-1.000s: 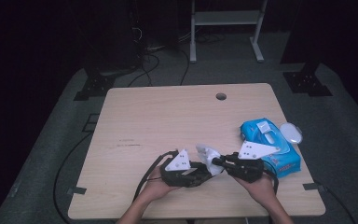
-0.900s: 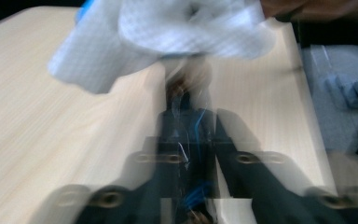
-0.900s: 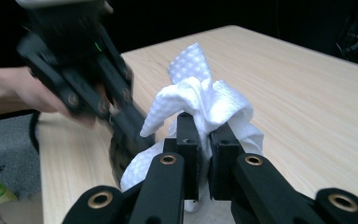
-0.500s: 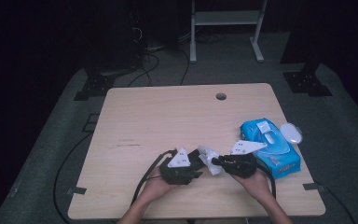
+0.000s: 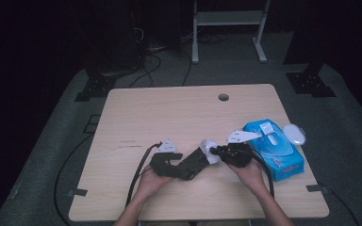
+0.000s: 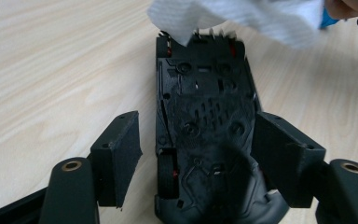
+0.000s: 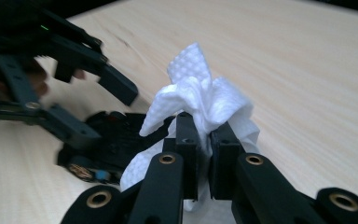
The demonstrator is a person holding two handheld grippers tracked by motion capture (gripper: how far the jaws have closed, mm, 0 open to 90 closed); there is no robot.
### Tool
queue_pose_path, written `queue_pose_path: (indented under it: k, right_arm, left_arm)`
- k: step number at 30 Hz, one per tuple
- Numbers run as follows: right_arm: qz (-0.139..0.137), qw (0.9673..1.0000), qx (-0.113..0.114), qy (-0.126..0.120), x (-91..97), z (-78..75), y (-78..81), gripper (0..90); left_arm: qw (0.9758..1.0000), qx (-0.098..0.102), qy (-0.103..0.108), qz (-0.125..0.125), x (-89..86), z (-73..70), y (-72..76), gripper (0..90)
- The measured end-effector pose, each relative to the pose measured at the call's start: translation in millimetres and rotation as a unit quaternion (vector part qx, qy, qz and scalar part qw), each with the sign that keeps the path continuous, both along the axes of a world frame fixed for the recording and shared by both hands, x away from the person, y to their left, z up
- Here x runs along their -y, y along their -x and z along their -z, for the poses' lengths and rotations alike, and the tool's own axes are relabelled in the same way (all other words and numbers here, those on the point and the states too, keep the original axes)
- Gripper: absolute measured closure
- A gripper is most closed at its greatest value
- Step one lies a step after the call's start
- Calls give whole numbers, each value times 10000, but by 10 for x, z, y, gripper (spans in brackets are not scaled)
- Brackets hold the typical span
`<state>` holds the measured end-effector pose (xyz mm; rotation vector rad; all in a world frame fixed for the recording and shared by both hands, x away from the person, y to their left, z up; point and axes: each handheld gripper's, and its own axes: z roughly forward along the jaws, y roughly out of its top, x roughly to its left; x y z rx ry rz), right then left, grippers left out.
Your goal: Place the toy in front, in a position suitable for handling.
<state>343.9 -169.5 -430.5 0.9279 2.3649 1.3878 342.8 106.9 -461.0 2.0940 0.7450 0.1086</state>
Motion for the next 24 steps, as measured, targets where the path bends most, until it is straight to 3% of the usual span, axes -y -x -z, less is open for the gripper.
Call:
queue_pose_path:
  k: [8, 17, 24]
  right_arm:
    - [-12, 9988, -267, 399, -48, 165, -60, 841]
    - [-42, 9984, -333, 452, -60, 192, -52, 841]
    - [-146, 9980, -343, 519, -68, 157, -51, 840]
  left_arm:
    - [9997, -228, 85, -3, -12, 37, -14, 291]
    - [9991, -412, 139, 10, 31, 69, -21, 273]
    - [9992, -380, 65, 88, 64, 62, -10, 335]
